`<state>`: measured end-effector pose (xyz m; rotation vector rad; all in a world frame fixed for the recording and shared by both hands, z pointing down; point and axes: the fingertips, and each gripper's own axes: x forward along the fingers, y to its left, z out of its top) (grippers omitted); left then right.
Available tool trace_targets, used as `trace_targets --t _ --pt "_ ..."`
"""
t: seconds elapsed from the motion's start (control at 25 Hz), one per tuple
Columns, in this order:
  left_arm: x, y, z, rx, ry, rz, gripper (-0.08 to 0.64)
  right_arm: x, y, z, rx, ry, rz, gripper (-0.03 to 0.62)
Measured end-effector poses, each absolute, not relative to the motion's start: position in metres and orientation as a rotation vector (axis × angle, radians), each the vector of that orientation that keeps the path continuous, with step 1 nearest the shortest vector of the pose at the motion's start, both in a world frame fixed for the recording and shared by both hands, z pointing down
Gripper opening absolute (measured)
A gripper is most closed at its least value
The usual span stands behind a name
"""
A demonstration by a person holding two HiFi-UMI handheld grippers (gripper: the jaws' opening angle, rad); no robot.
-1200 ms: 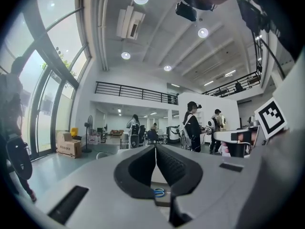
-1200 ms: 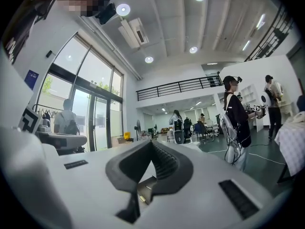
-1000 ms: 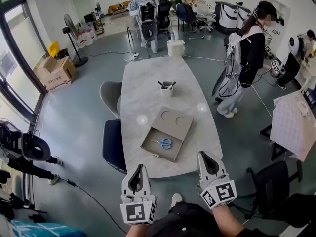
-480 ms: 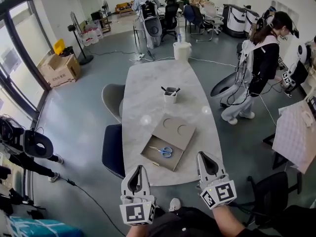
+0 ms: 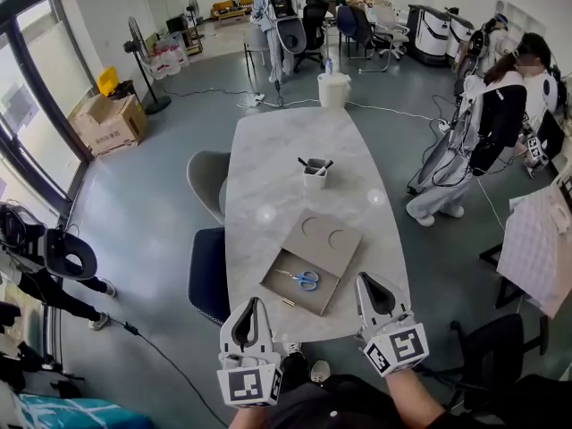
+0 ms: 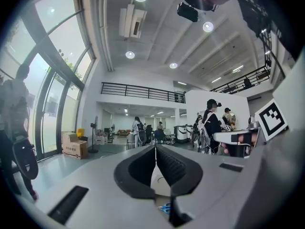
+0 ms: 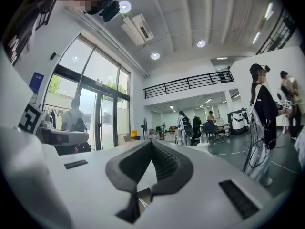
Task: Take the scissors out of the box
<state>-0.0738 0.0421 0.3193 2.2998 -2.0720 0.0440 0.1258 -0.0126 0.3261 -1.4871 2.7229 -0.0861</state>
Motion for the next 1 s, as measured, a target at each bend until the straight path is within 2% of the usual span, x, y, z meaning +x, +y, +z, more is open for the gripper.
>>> trace_targets --t 0.48,1.0 --pt "-0.105 -0.004 0.312 2.328 -2.053 0.005 0.017 0.094 -0.058 0.313 -1.481 2.805 0.06 -0.003" --pt "-0.116 -0.041 0.331 2.324 -1.988 0.02 0.017 0.069 -0.092 0.337 -1.476 2.886 0.022 -0.003"
